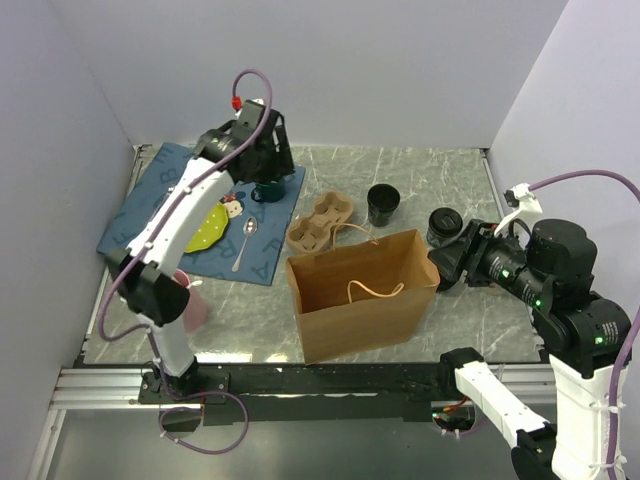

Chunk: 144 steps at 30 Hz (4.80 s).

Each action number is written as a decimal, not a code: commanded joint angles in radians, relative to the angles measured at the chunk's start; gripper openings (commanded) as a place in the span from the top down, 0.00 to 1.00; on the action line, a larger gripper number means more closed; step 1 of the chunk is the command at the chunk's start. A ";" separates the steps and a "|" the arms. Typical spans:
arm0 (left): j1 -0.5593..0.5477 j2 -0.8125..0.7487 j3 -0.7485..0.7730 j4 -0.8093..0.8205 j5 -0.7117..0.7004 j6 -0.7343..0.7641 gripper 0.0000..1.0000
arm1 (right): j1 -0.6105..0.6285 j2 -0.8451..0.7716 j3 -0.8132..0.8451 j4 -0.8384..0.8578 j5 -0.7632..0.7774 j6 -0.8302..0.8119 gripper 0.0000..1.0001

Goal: Pack the takeout coffee

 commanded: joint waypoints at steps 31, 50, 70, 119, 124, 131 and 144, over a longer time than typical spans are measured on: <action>-0.076 0.236 -0.144 0.170 0.173 0.139 0.37 | 0.005 0.119 0.181 -0.034 0.175 -0.020 0.36; -0.065 0.192 -0.150 0.265 0.487 0.475 0.29 | 0.005 0.246 0.292 -0.102 0.240 -0.036 0.36; -0.104 0.436 0.016 0.246 0.429 0.466 0.37 | 0.005 0.369 0.414 -0.125 0.253 -0.067 0.35; -0.124 0.530 0.116 0.173 0.276 0.474 0.45 | 0.005 0.499 0.479 -0.108 0.207 -0.099 0.35; -0.118 0.528 0.109 0.180 0.294 0.469 0.52 | 0.005 0.498 0.459 -0.094 0.200 -0.093 0.35; -0.116 0.512 0.137 0.165 0.325 0.457 0.70 | 0.005 0.504 0.467 -0.097 0.195 -0.096 0.35; -0.116 0.464 0.185 0.145 0.213 0.457 0.79 | 0.005 0.435 0.376 -0.070 0.197 -0.075 0.35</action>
